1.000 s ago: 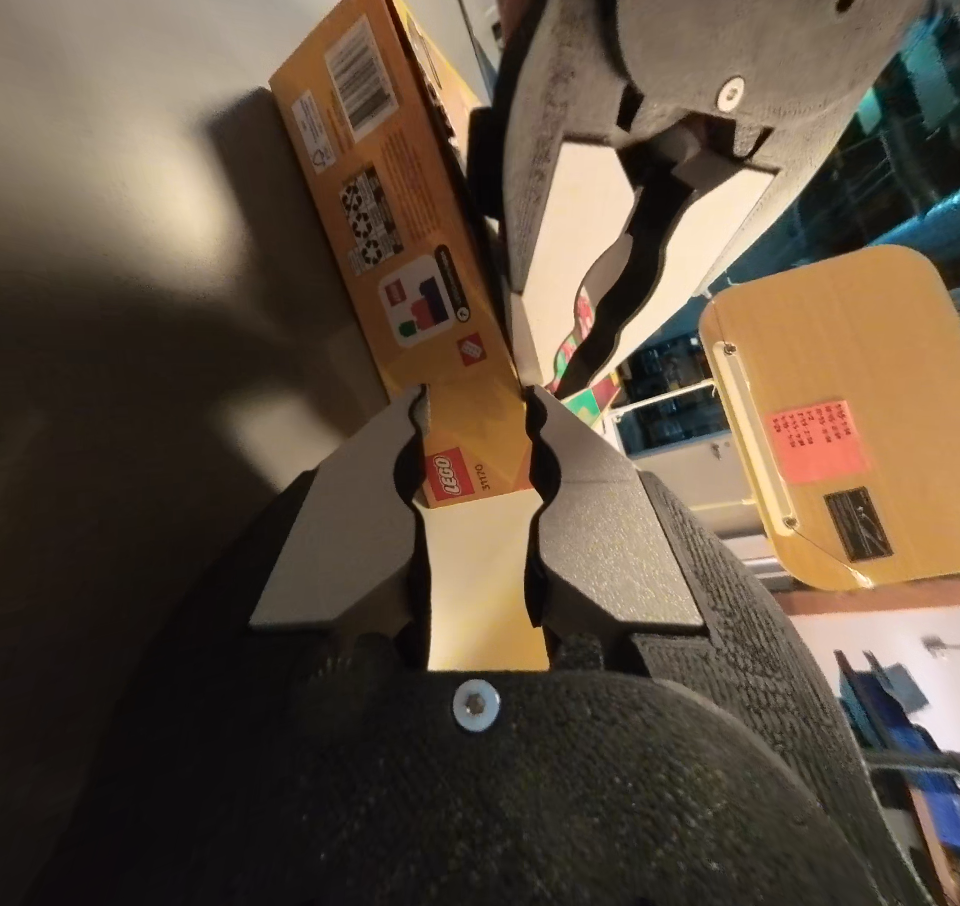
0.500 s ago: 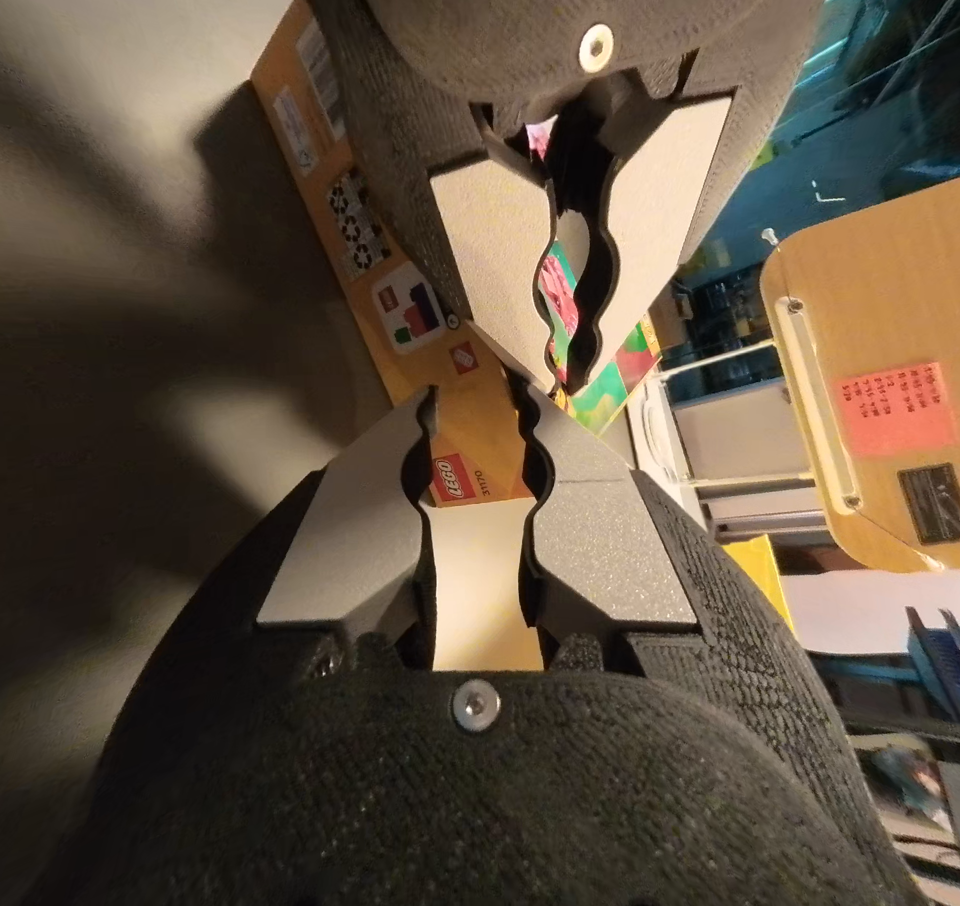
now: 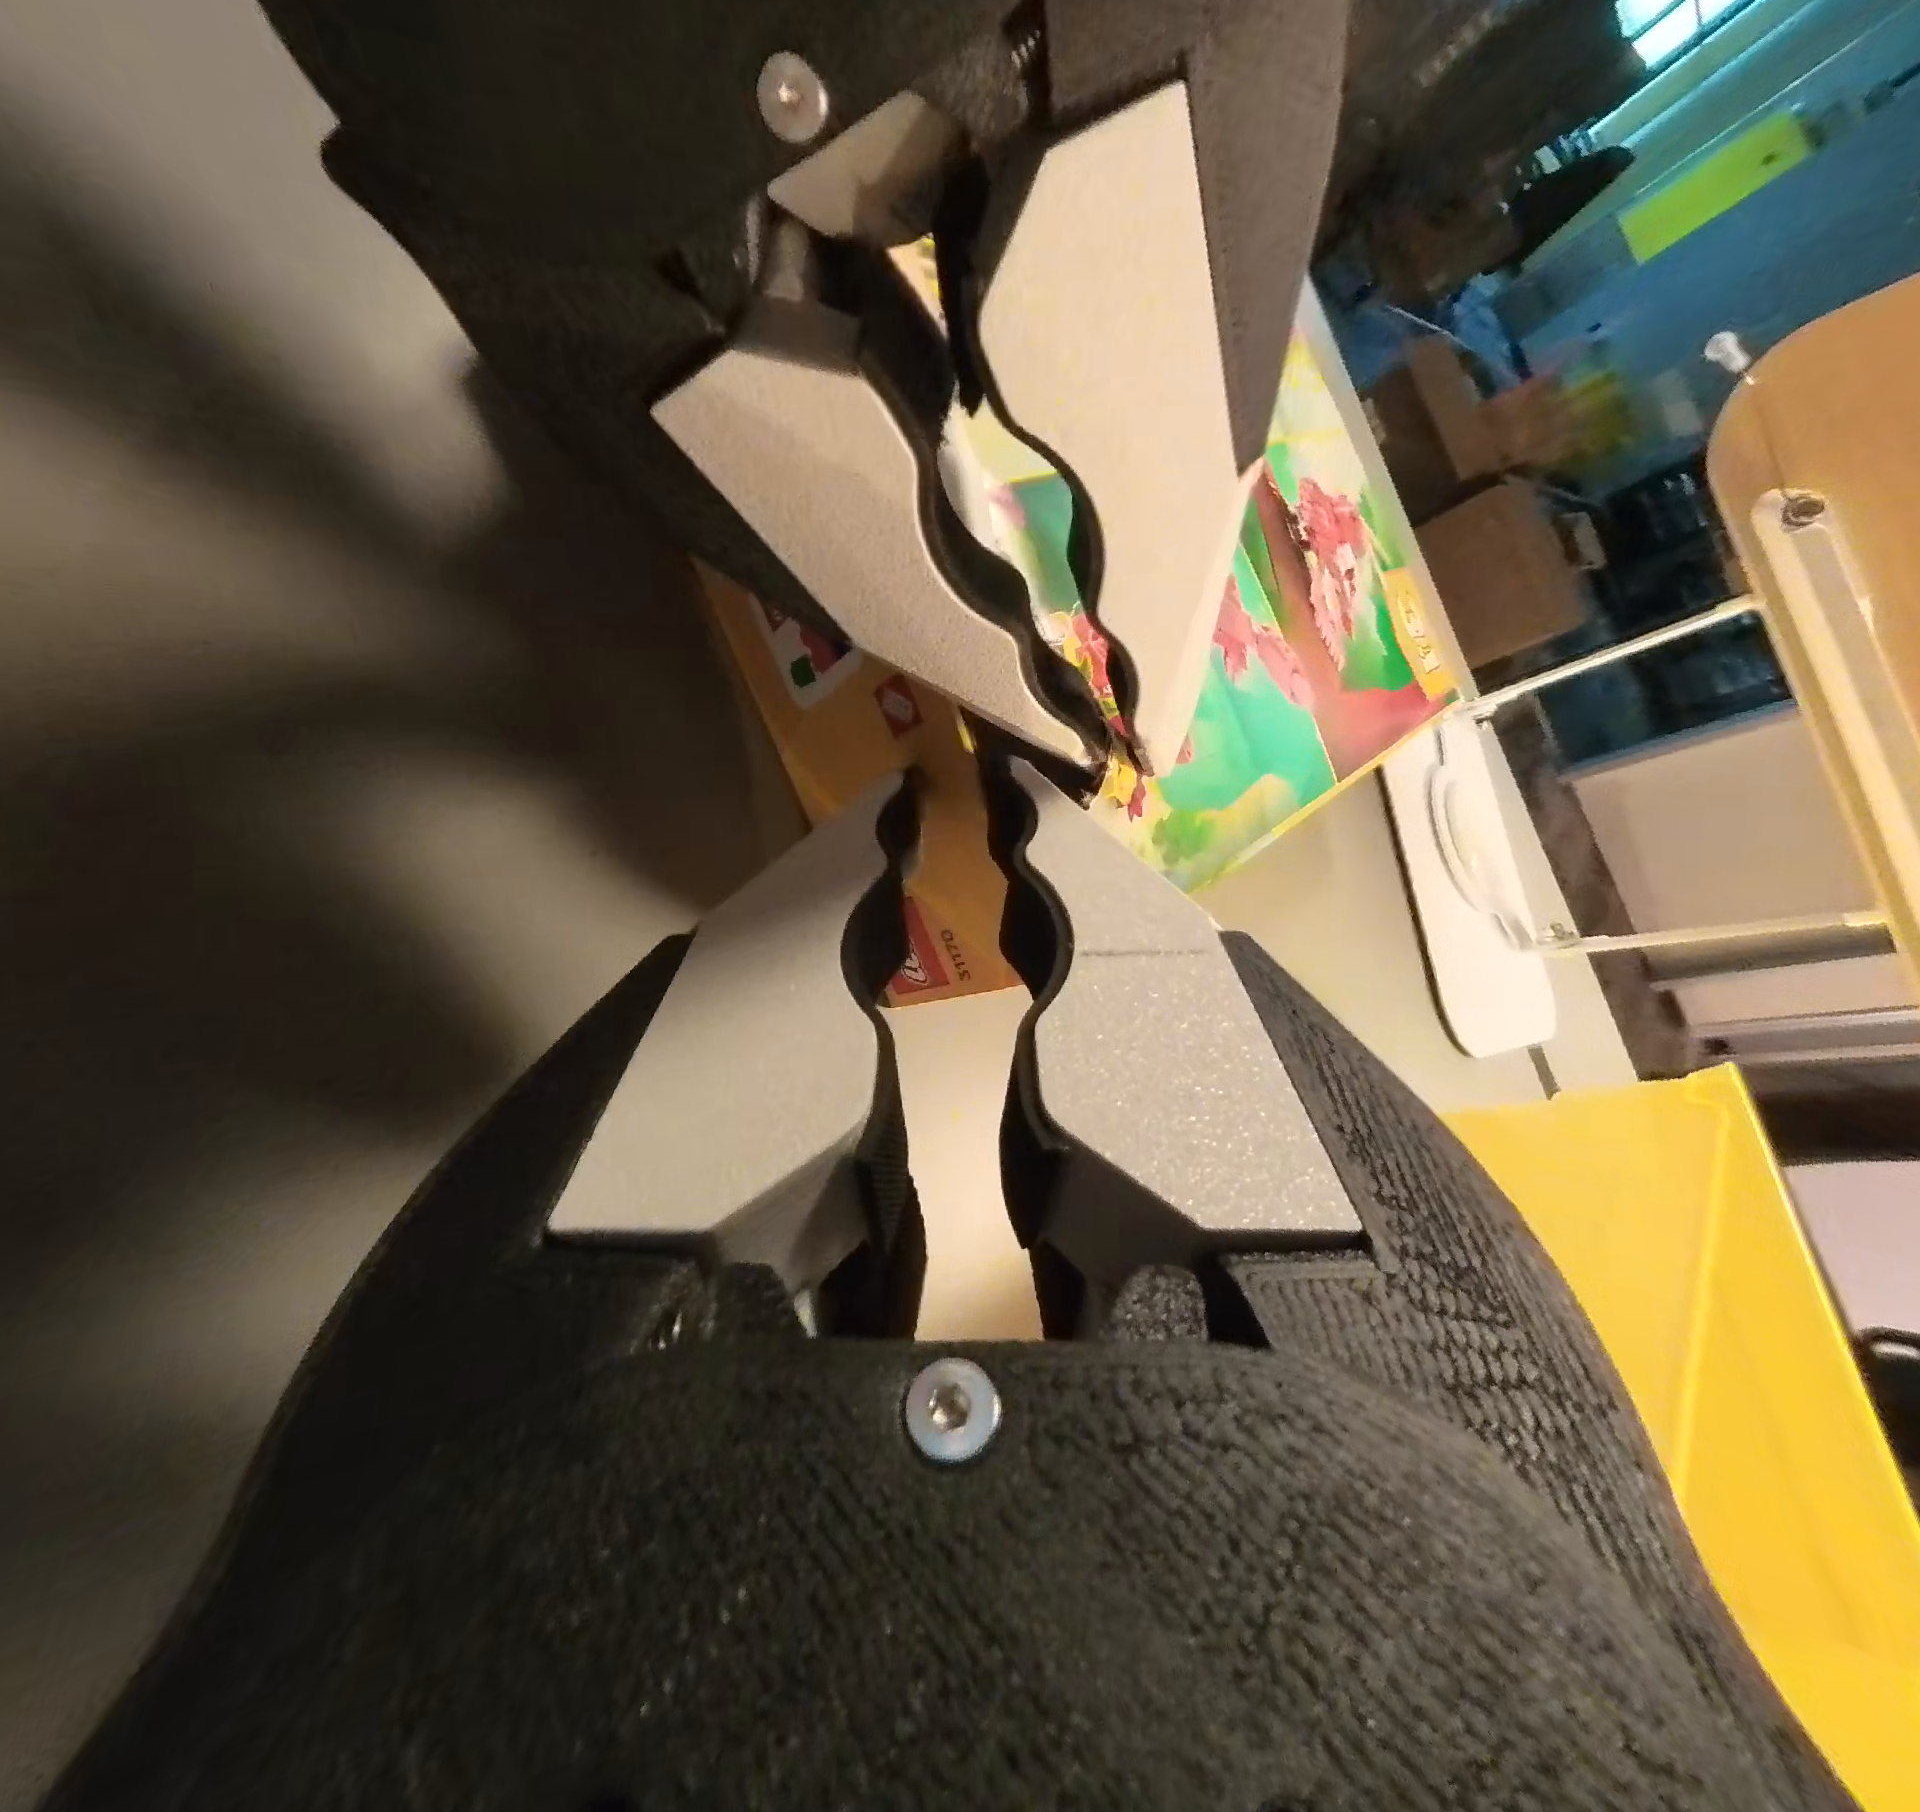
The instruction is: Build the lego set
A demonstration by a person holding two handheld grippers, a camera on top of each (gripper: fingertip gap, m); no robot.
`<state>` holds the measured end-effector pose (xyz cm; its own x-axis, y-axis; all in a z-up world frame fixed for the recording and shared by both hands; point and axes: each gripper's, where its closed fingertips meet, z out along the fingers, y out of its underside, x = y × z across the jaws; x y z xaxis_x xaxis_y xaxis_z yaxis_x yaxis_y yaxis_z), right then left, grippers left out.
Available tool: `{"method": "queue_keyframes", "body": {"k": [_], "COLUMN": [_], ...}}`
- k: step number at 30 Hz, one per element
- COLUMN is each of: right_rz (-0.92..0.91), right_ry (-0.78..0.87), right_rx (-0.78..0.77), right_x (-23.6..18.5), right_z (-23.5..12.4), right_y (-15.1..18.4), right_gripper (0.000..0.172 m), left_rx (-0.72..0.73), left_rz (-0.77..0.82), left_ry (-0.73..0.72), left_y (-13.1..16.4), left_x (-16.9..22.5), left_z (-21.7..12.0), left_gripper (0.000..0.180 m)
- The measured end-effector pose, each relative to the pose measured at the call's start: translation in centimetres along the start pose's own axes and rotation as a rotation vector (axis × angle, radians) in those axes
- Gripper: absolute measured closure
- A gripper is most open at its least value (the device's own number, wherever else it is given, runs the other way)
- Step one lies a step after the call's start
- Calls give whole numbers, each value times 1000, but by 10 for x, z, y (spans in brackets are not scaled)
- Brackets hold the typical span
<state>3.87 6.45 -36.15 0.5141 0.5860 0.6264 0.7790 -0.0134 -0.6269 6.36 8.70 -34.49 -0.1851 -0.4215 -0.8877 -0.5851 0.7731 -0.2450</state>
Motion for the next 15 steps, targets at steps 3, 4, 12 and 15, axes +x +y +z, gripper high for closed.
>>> {"method": "queue_keyframes", "body": {"k": [3,4,12,15], "right_rz": [-9,-11,-51,-63], "right_ry": [-33,-47,-132,-142], "right_rx": [-13,-15,29,38], "right_x": [-1,-1,-7,-10], "right_z": [-1,-1,-11,-17], "right_y": [0,0,1,3], "right_gripper": [162,162,164,164], "left_rx": [11,13,60,86], "left_rz": [2,-12,-139,-187], "left_ry": [-8,-2,107,158], "left_y": [0,0,-10,-17], "left_x": [0,-1,4,8], "left_z": [0,0,-3,-4], "left_gripper": [178,178,176,175]}}
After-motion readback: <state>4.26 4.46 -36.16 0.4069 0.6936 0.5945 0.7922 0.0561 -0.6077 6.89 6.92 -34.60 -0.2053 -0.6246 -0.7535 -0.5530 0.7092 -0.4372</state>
